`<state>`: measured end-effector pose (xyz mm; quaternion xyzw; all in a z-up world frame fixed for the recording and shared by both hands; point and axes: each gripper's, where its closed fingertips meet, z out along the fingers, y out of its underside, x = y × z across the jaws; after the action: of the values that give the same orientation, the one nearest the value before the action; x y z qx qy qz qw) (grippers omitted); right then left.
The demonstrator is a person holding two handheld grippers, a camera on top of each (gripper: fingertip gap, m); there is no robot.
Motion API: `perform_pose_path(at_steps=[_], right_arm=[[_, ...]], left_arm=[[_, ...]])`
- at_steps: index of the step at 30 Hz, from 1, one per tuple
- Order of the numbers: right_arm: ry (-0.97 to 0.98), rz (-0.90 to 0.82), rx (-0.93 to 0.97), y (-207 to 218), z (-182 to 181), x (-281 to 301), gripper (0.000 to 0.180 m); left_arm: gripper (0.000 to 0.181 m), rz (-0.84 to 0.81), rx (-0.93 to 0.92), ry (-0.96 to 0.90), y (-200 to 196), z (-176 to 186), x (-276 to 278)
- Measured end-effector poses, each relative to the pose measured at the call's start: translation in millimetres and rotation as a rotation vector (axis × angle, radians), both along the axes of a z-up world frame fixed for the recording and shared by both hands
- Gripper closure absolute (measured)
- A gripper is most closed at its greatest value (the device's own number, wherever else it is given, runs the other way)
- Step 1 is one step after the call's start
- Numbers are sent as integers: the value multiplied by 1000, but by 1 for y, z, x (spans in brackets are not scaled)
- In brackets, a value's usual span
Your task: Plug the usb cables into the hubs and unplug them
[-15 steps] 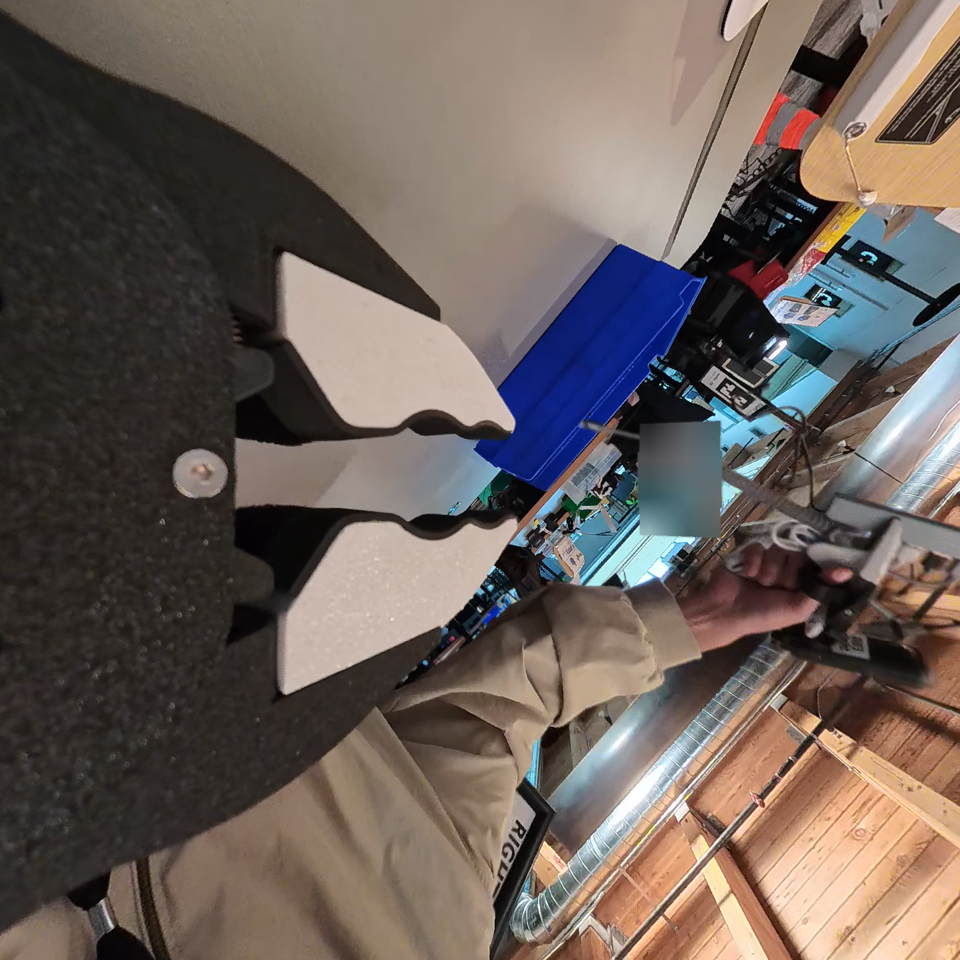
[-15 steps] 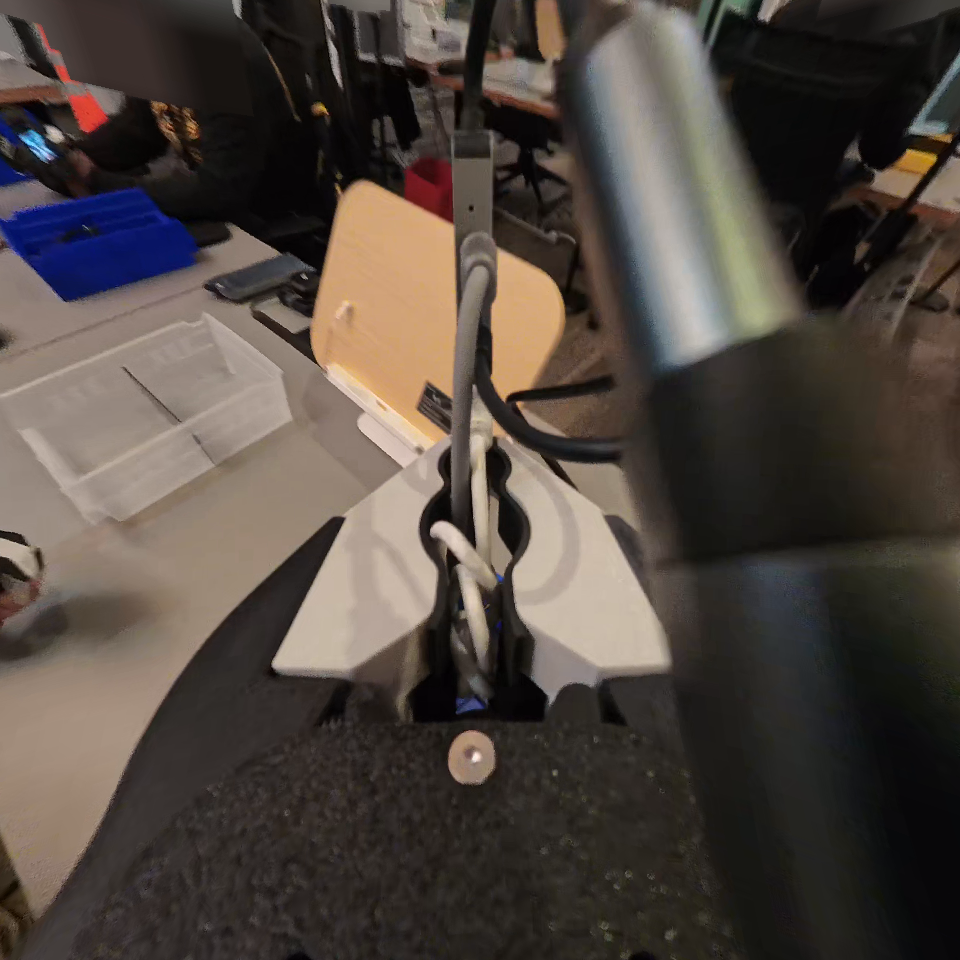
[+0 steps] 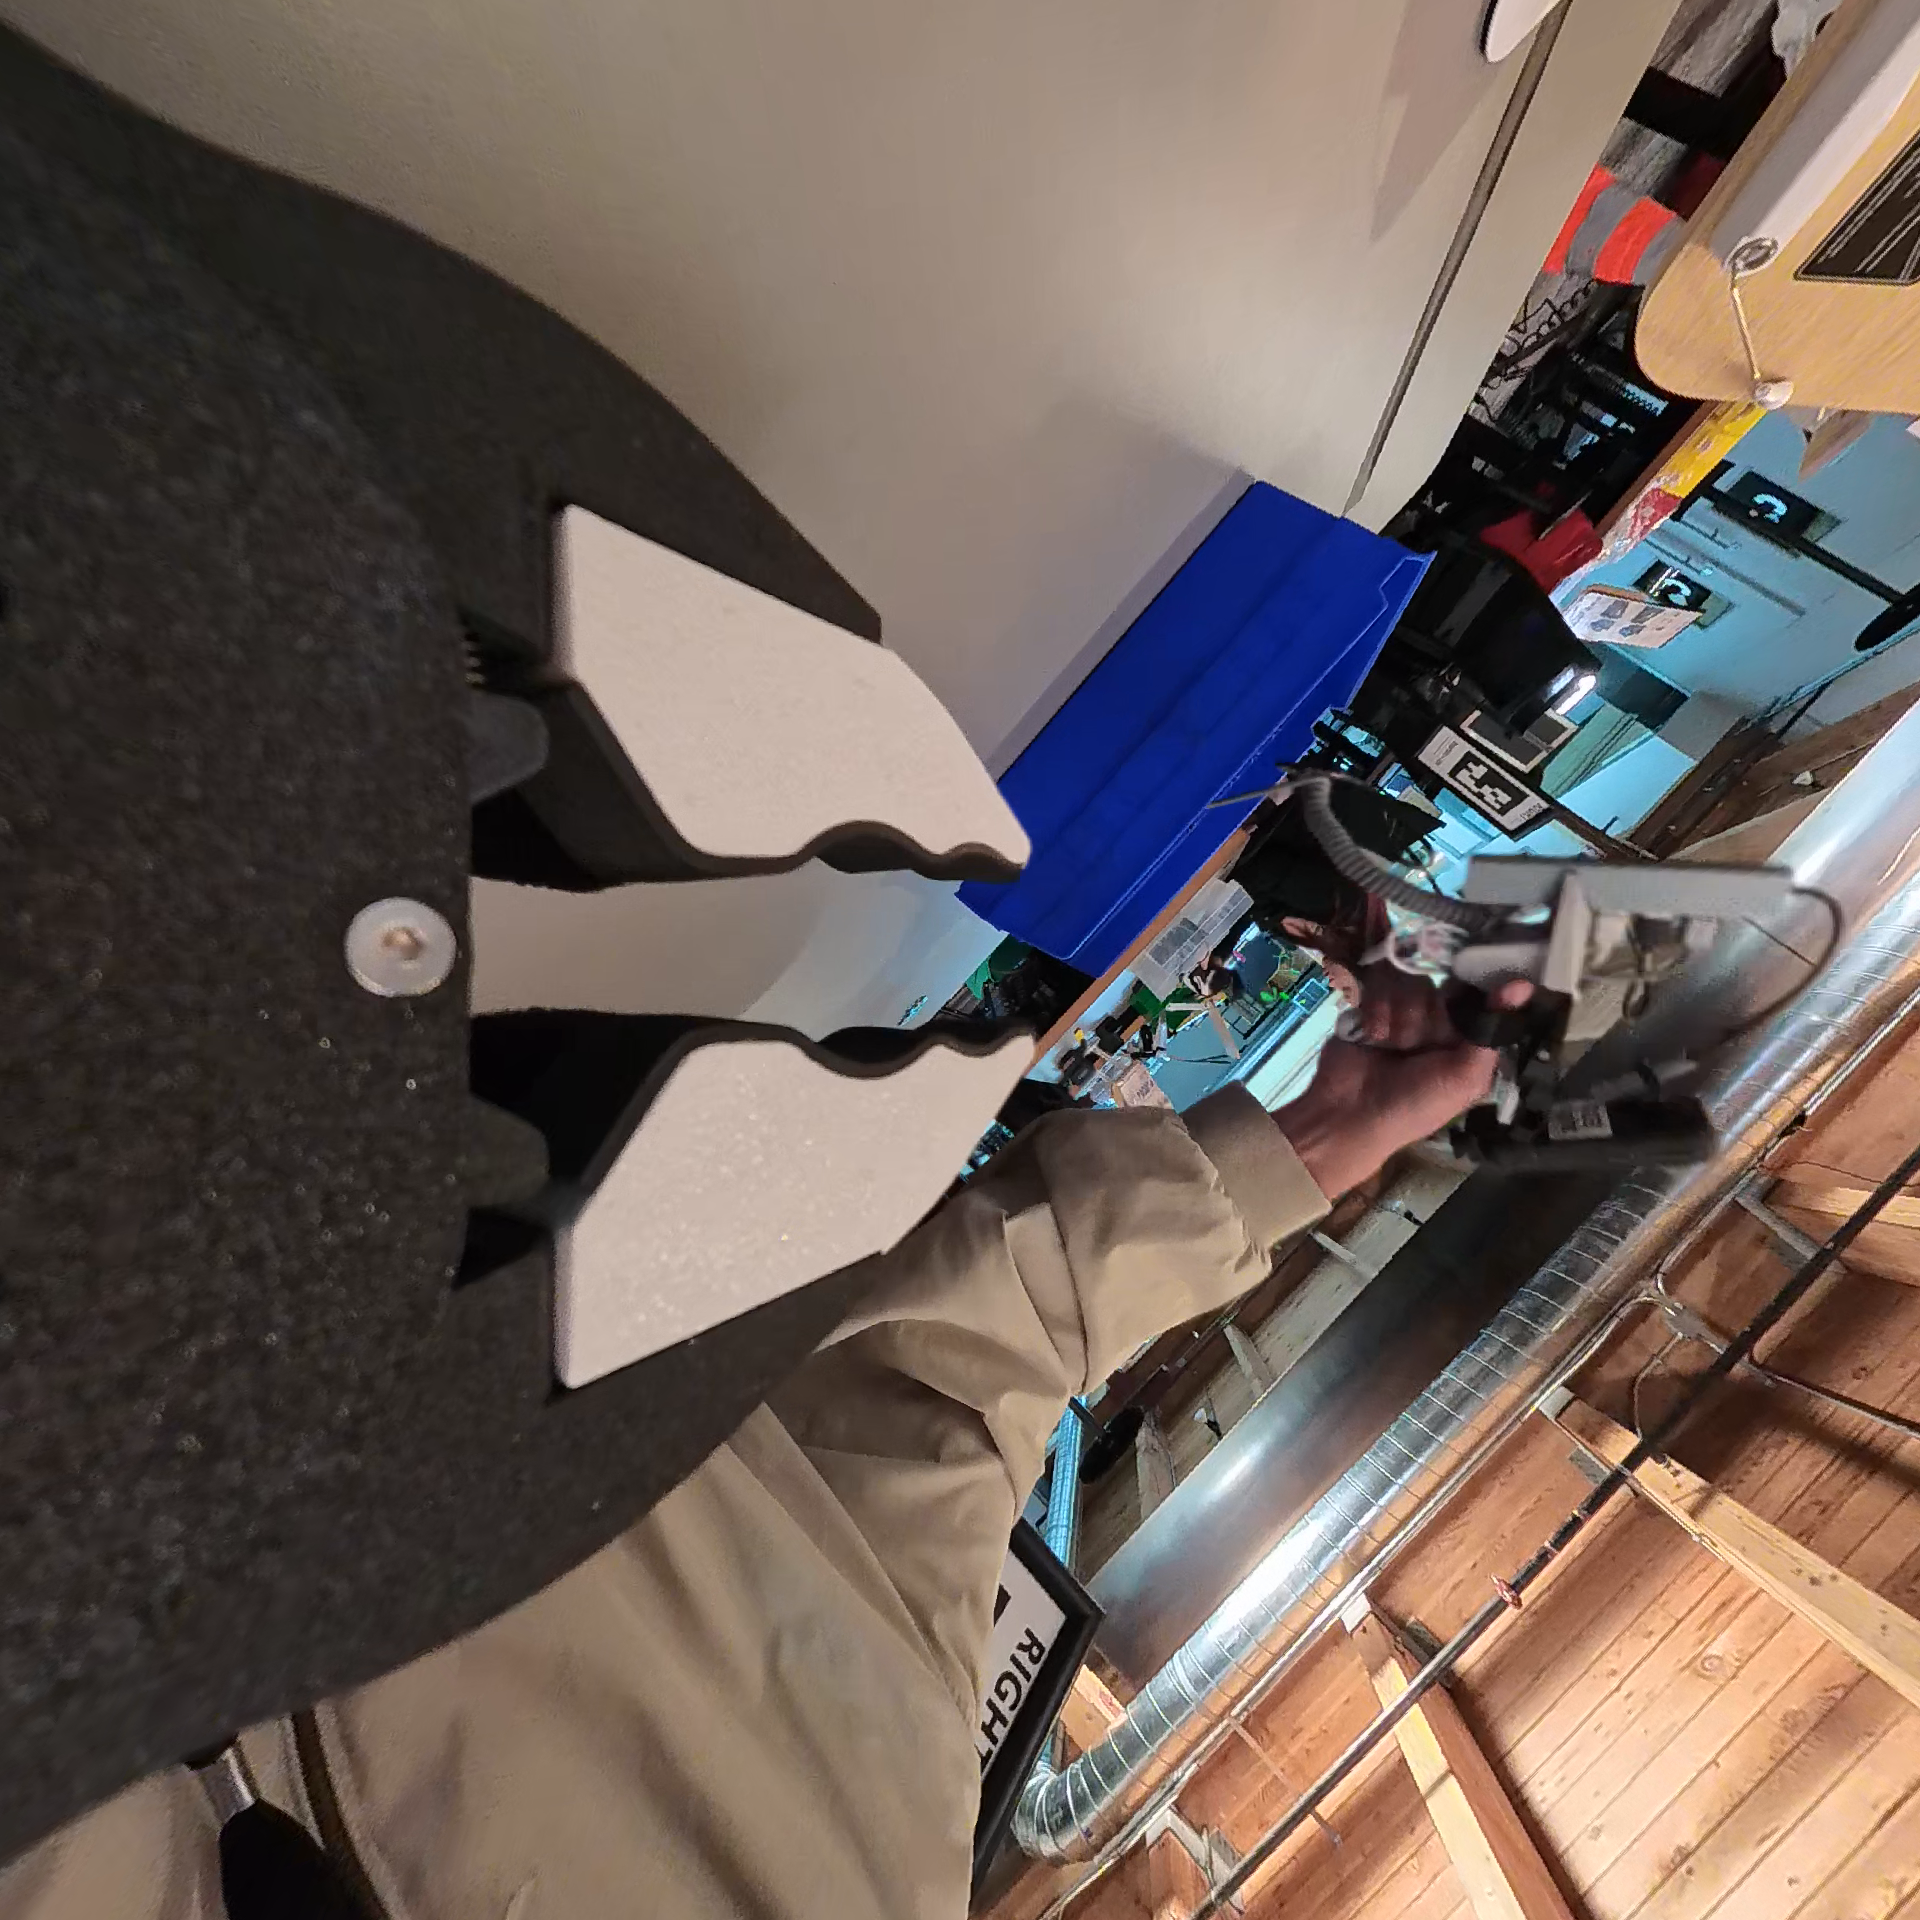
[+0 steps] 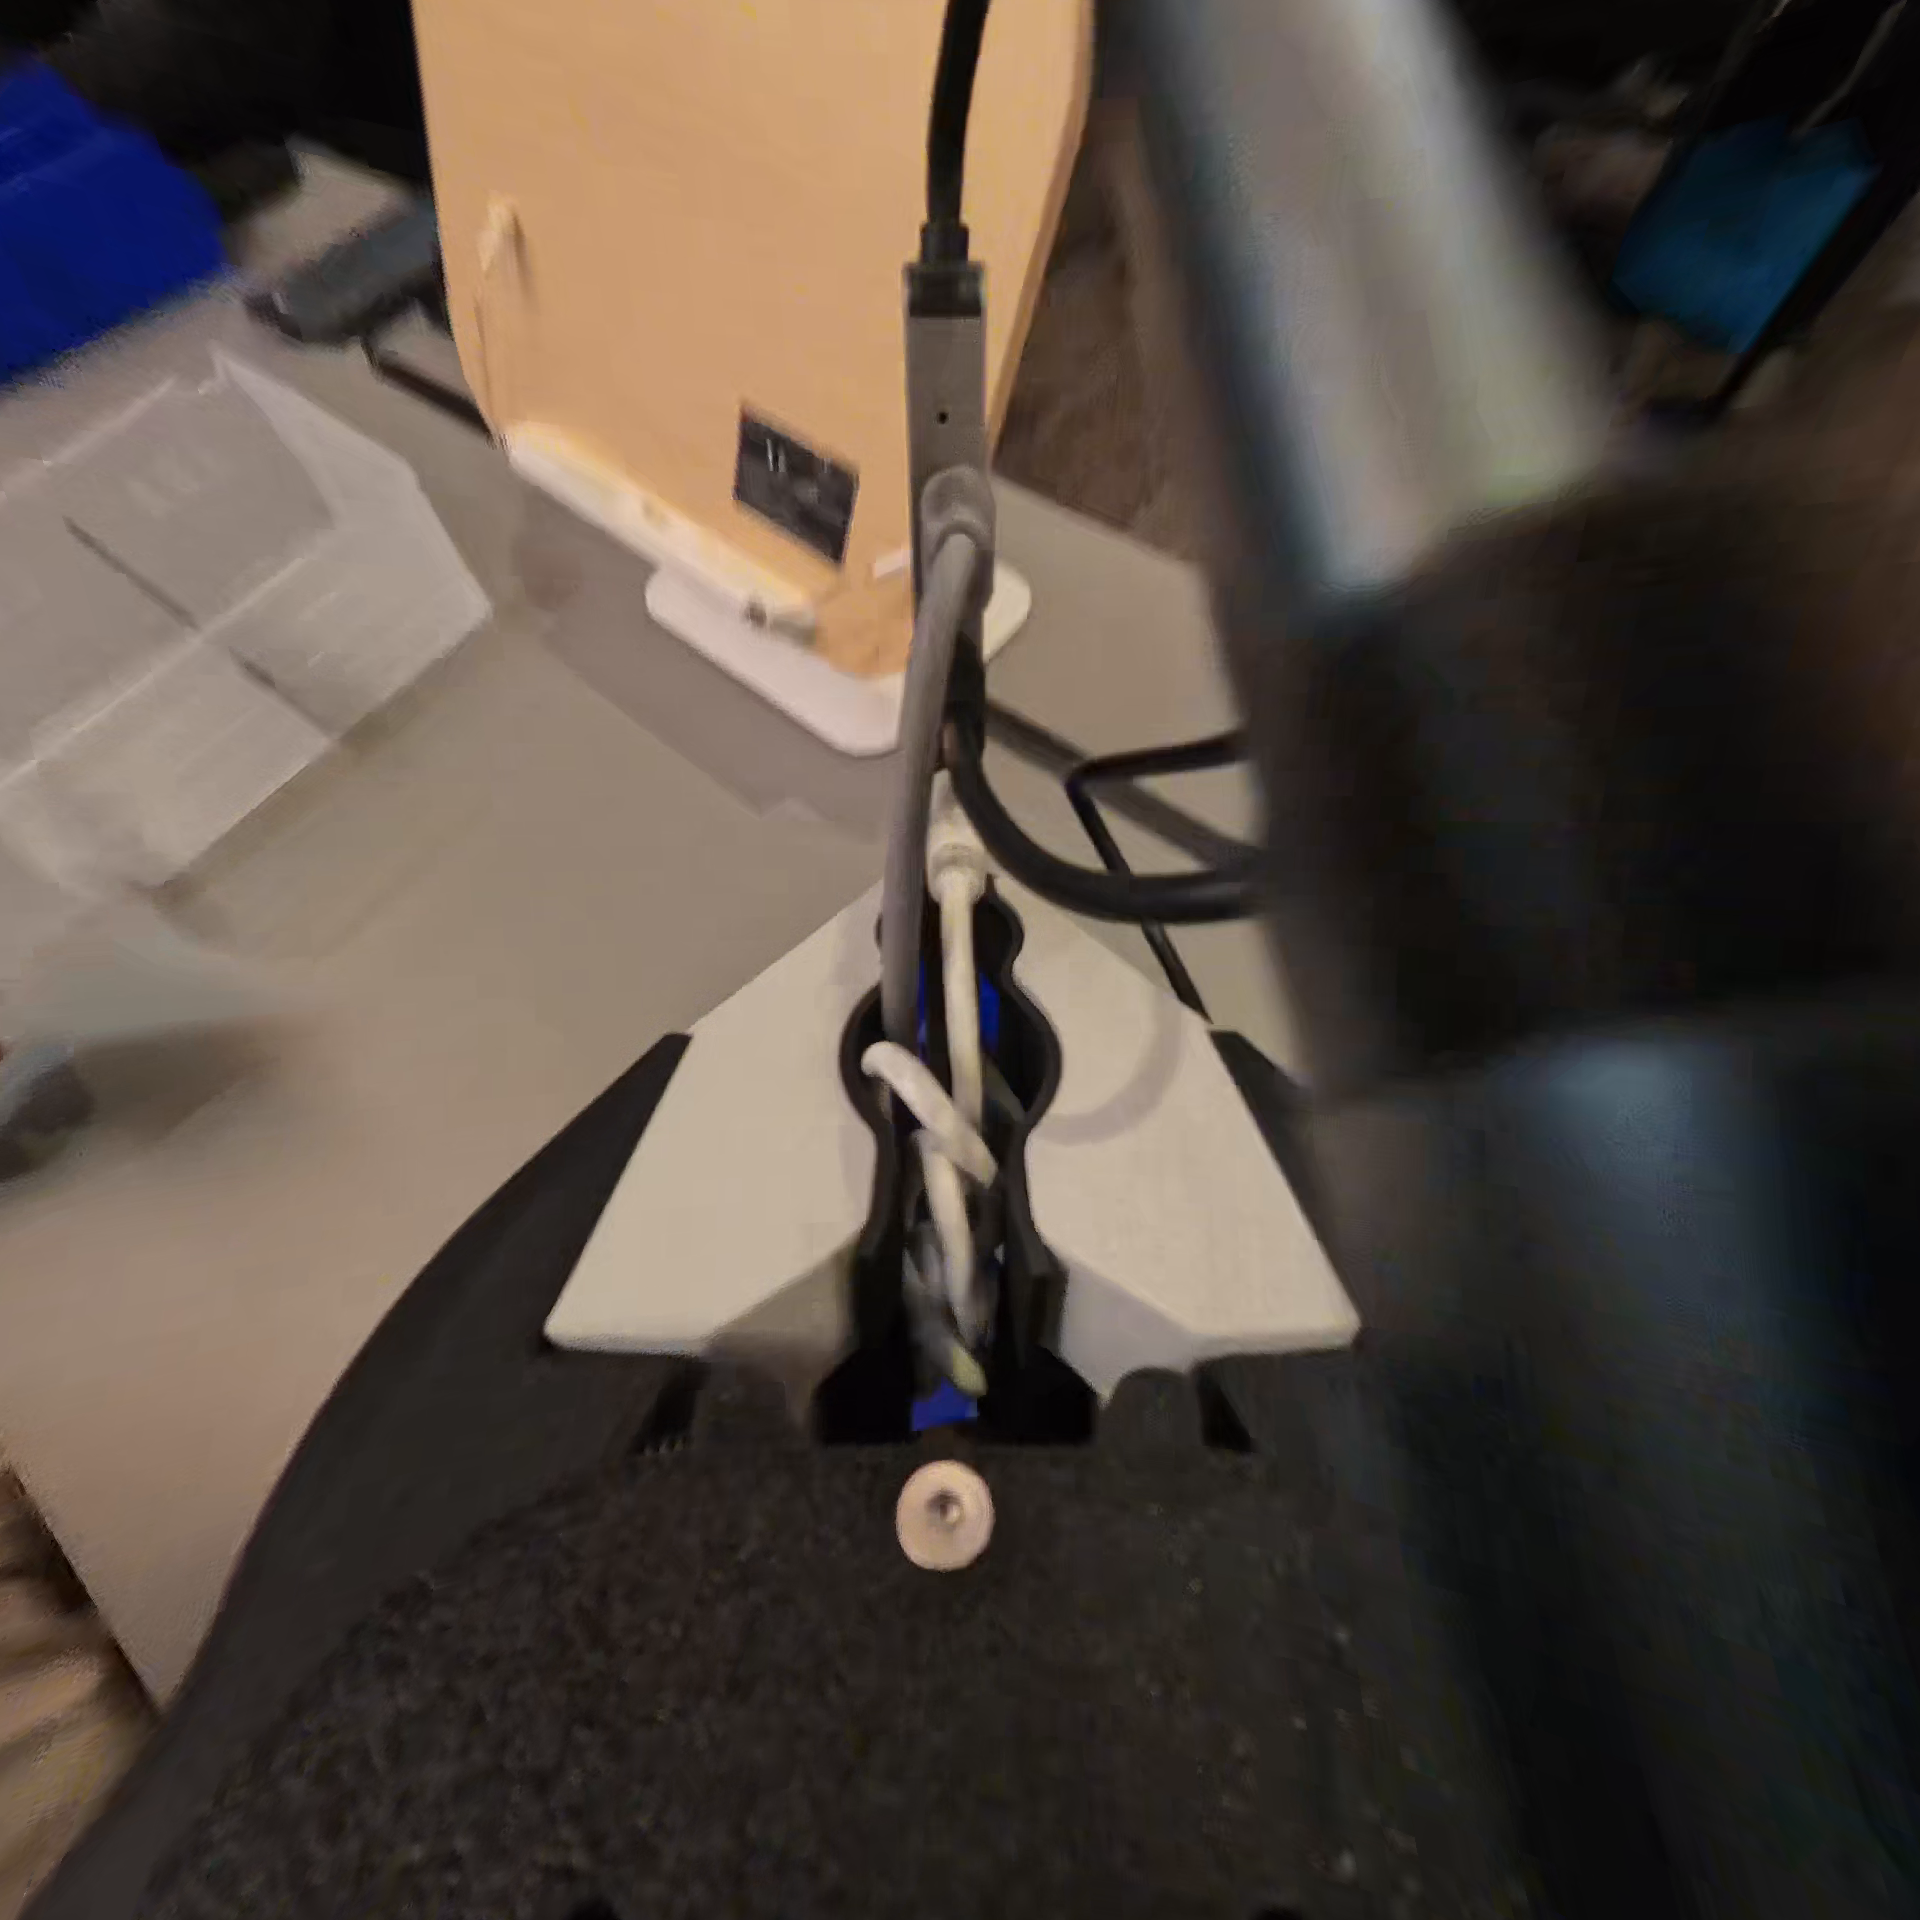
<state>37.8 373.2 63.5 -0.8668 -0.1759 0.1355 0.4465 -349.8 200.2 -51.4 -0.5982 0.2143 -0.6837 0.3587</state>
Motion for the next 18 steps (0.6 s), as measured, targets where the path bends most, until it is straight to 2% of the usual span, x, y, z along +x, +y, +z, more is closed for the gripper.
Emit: perform_pose_path(at_steps=[5, 7, 9, 12, 18], right_arm=[[-195, 39, -266, -19, -109, 0, 172], [-281, 62, -359, -30, -140, 4, 171], [-468, 125, -469, -47, -166, 21, 170], [-714, 252, -569, -61, -188, 45, 171], [-769, 551, -630, -56, -200, 29, 162]], left_arm=[[156, -3, -5, 0, -1, -1, 0], [156, -5, -5, 0, -1, 0, -1], [156, -4, -2, 7, -2, -1, -1], [156, -4, 4, 18, -2, -2, 0], [156, -22, 0, 26, -4, -4, 4]])
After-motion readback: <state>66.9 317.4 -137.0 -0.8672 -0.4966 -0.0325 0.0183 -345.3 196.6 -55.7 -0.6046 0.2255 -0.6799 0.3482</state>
